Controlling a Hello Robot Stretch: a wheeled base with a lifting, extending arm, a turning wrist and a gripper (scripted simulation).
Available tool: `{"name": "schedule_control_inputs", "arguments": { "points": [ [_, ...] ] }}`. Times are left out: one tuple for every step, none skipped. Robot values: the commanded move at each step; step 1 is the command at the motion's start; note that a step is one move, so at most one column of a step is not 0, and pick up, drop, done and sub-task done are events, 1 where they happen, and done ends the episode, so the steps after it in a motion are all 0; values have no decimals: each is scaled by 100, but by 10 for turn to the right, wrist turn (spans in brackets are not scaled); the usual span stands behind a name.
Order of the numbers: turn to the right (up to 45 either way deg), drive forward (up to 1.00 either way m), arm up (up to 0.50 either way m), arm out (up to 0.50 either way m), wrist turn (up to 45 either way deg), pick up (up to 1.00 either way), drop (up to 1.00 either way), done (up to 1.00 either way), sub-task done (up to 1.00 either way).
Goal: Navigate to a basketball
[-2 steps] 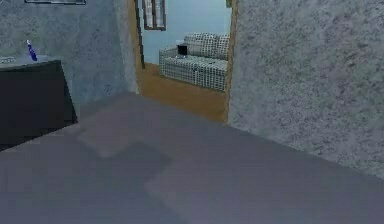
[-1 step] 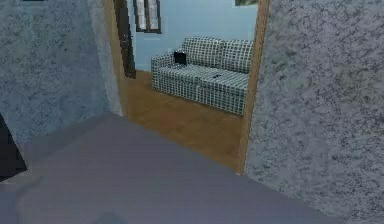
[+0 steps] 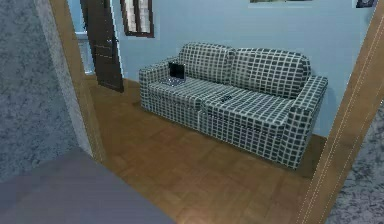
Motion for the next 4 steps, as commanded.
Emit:
{"name": "schedule_control_inputs", "arguments": {
  "points": [
    [0,35,0,0,0,0,0,0,0],
    [60,0,0,0,0,0,0,0,0],
    [30,0,0,0,0,0,0,0,0],
    [-450,0,0,0,0,0,0,0,0]
  ]
}}
